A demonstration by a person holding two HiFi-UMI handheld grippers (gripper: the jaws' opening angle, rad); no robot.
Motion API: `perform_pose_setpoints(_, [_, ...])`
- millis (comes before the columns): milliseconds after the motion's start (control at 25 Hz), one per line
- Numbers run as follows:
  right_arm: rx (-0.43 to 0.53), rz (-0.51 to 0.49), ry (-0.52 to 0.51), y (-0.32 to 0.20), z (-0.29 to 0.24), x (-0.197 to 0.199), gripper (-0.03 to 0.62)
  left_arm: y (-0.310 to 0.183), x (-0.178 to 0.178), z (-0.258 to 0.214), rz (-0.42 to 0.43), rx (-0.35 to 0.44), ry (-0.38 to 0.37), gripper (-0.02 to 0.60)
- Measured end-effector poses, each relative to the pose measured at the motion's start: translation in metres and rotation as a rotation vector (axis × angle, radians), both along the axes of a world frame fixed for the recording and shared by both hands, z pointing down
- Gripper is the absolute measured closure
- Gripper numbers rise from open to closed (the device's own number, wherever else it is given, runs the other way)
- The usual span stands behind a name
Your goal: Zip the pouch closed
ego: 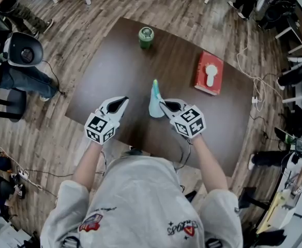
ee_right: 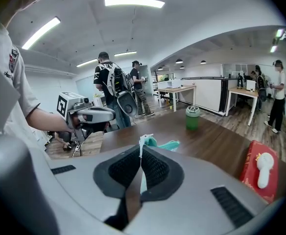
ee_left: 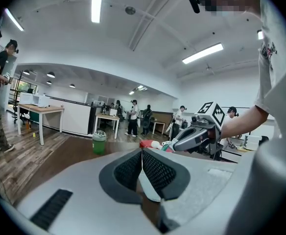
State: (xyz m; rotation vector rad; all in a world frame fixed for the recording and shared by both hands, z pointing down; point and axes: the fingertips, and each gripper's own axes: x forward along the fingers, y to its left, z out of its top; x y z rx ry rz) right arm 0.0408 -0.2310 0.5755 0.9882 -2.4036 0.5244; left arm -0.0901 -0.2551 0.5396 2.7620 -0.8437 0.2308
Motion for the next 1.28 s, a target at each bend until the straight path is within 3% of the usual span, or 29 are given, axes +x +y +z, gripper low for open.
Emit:
perform_pose_setpoints(280, [0.032,0.004,-0.018,0.007,-0.012,0.005,0.582,0.007,0.029,-0.008,0.114,-0.026,0.046,0.572])
perform_pose_setpoints(400, [0.039,-0.009,-0.007,0.010,-0.011,0.002,0.582,0.010,0.038,-0.006,0.165,-0.070,0.068,0.495])
perform_pose_setpoints(520, [0.046,-0.027,0.008,0.015,-0.010,-0.003,0.582,0.016,0.044,-0.003,0.193,-0.099,0.079,0.471])
perform_pose_setpoints(1000, [0.092,-0.115,0.037,0.041,-0.018,-0.021,0.582,0.049,0.069,0.008,0.363,-0.319,0.189,0.417])
perform_pose_setpoints(1280, [0.094,-0.159,0.041,0.051,-0.023,-0.038,0.582,0.056,0.073,0.005,0.384,-0.337,0.221,0.414])
